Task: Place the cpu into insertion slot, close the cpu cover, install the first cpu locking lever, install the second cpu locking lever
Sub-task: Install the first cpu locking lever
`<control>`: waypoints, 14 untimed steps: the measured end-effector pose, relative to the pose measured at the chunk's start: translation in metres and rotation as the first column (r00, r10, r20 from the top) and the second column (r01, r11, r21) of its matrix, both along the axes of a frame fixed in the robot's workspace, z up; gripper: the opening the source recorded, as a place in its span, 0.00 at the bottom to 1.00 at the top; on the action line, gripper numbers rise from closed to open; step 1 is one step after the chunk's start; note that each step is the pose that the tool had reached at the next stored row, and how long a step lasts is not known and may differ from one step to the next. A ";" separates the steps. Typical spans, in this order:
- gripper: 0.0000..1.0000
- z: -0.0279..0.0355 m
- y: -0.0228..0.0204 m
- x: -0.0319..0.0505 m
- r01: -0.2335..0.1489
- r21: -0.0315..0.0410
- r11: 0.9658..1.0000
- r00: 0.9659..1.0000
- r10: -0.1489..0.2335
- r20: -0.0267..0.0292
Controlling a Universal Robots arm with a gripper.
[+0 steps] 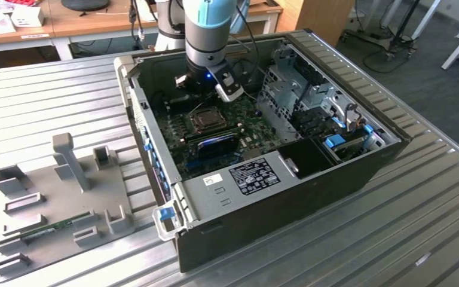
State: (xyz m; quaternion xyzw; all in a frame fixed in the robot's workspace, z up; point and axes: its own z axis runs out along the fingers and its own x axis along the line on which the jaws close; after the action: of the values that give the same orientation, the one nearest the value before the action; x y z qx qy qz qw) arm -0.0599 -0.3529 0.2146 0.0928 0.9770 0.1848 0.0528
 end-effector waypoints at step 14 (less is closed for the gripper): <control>0.10 0.0008 0.0002 -0.0044 0.000 0.000 1.000 1.000 0.000 0.005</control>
State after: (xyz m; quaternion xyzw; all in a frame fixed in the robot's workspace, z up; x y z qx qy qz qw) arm -0.0644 -0.3527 0.2154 0.0925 0.9768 0.1851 0.0555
